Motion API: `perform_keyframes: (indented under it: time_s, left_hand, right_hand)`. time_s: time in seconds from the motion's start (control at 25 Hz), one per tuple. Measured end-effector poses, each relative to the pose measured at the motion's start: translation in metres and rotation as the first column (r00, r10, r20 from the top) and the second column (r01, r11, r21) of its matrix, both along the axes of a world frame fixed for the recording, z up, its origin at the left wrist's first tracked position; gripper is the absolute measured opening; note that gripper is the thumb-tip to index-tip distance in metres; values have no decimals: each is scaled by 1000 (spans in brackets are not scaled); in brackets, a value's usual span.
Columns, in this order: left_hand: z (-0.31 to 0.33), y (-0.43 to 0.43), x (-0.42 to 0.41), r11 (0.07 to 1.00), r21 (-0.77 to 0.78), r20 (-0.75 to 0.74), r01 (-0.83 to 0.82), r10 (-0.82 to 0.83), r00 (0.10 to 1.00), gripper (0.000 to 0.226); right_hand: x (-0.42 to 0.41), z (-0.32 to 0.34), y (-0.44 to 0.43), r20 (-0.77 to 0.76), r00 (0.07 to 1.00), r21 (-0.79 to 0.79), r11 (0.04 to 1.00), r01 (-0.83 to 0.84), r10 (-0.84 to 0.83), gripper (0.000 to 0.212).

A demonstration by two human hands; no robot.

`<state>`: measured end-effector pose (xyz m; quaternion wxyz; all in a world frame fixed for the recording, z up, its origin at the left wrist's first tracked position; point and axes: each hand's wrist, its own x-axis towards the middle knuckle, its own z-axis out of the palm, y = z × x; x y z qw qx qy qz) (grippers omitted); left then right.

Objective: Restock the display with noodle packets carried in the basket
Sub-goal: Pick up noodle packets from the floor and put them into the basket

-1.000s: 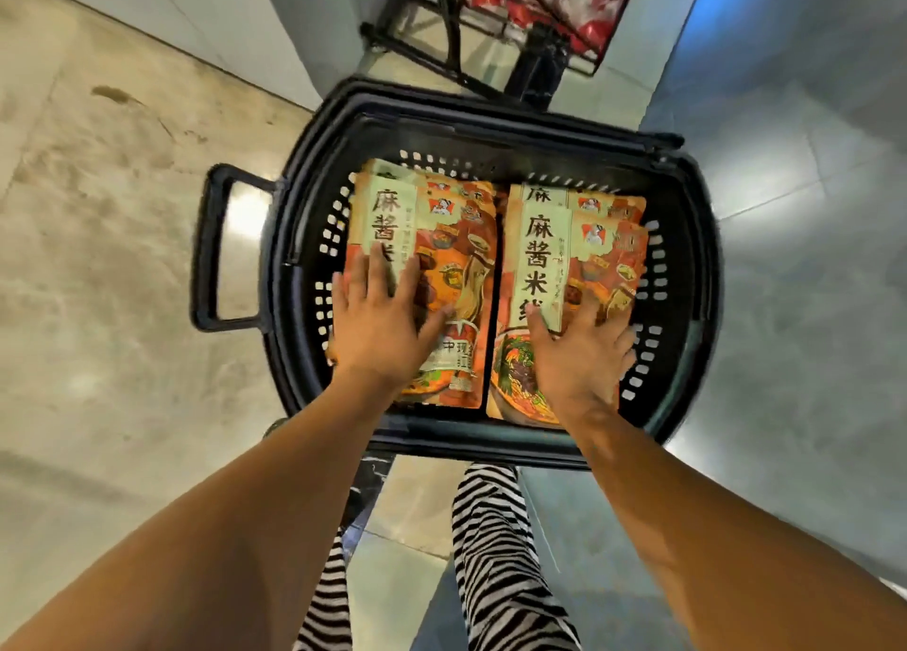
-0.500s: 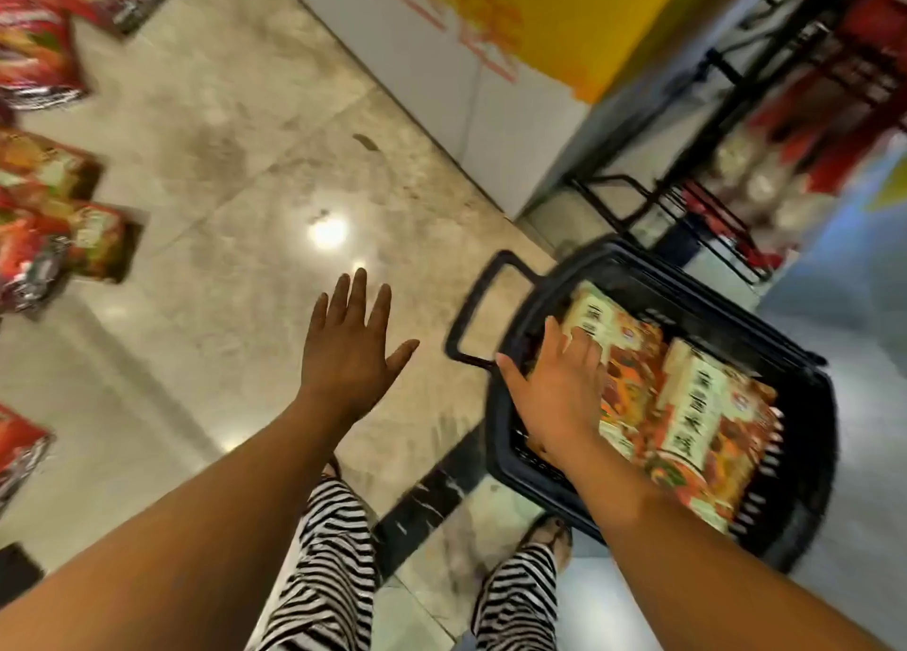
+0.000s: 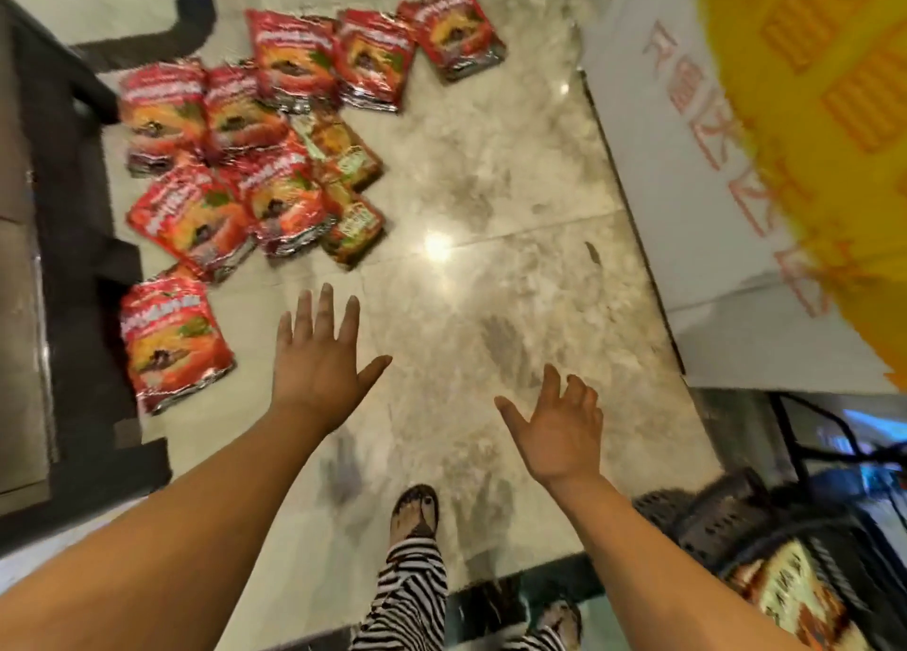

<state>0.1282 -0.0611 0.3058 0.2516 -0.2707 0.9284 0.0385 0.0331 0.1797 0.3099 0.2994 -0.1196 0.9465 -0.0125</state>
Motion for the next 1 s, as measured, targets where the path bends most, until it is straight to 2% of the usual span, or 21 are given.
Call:
perform_keyframes:
  time_s: [0.08, 0.28, 0.56, 0.72, 0.84, 1.0]
  left_hand:
    - [-3, -28, 6, 997, -1, 15, -83, 83, 996, 87]
    - [-18, -74, -3, 972, 12, 55, -234, 233, 971, 87]
    - [-56, -151, -96, 896, 12, 50, -445, 444, 895, 88]
    - [-112, -204, -156, 812, 22, 38, -583, 582, 812, 89]
    - [-169, -234, -178, 749, 64, 6, -659, 660, 751, 90]
    - [-258, -281, -176, 726, 35, -9, -686, 687, 727, 91]
  right_hand:
    - [-8, -1, -31, -11, 997, 18, 997, -72, 72, 97]
    - [-62, -20, -83, 26, 989, 42, 988, -148, 147, 82]
    - [-198, -75, -172, 66, 974, 160, 961, -225, 217, 82]
    - [-285, -123, -256, 23, 925, 112, 919, -379, 379, 83]
    - [-317, -173, -317, 10, 936, 3, 936, -353, 353, 84]
    - [-325, -262, -396, 10, 925, -93, 922, -377, 379, 85]
